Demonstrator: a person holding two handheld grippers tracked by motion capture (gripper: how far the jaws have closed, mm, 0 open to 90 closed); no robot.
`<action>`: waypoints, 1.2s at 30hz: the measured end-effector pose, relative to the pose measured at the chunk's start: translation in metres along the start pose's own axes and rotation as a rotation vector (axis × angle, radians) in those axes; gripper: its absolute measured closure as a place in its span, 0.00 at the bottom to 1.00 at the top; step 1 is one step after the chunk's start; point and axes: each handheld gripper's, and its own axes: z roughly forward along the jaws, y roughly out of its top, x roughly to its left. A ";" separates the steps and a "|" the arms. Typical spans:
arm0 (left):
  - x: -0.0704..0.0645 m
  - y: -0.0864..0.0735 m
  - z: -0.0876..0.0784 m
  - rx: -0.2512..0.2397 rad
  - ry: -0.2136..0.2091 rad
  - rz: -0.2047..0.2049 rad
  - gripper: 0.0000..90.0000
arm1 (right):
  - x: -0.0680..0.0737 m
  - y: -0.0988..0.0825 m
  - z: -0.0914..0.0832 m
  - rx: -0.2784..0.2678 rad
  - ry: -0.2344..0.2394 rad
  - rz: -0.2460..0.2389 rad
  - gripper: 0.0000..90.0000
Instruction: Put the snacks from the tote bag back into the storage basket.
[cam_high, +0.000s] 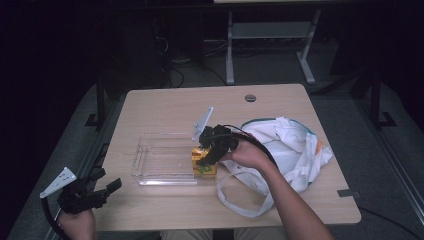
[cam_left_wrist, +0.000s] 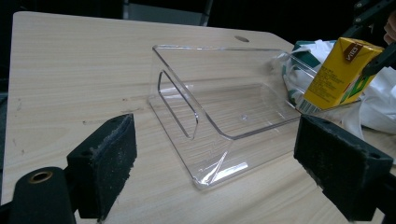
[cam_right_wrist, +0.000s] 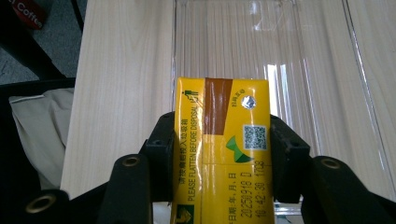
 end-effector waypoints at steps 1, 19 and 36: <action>0.000 0.000 0.000 -0.001 0.000 -0.001 0.14 | 0.000 0.000 0.000 0.000 -0.001 -0.002 0.58; 0.000 0.000 0.000 -0.006 -0.004 -0.003 0.14 | -0.001 -0.006 0.010 0.004 0.008 0.005 0.58; 0.000 0.000 0.000 -0.006 -0.005 -0.005 0.14 | -0.001 -0.012 0.022 0.027 0.016 0.003 0.57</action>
